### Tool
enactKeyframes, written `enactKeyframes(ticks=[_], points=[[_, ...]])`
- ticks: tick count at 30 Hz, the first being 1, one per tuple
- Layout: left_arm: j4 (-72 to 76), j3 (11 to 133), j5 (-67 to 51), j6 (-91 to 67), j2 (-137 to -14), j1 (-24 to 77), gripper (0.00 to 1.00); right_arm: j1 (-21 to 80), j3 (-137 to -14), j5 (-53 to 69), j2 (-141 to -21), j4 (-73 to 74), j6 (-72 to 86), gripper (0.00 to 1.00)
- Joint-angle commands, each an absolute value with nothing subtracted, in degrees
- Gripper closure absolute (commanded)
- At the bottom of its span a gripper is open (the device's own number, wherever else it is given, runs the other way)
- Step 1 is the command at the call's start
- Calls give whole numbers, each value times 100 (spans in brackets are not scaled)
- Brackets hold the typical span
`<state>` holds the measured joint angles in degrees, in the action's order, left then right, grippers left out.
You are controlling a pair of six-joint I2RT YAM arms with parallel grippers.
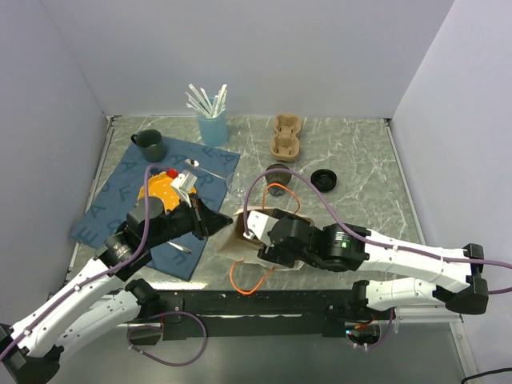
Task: Pack the takeout coffee
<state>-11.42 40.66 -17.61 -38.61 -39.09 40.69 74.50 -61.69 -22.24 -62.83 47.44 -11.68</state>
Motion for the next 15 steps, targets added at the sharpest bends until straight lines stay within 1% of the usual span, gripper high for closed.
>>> enactKeyframes(ticks=[1, 5, 8, 15], points=[[-853, 3727, -1863, -4191, -3674, 4183, 99, 7585, -5960, -2513, -6038, 4816, -1204, 54], [-712, 3560, -1854, -4412, -3578, 4472, 99, 7576, -5836, -2636, -5924, 4922, -1117, 54], [-624, 3393, -1767, -4614, -3402, 4666, 99, 7611, -5950, -2619, -6064, 5036, -1029, 54], [-852, 3436, -1600, -4676, -3252, 4711, 99, 7682, -5942, -3015, -6381, 4730, -1239, 54]])
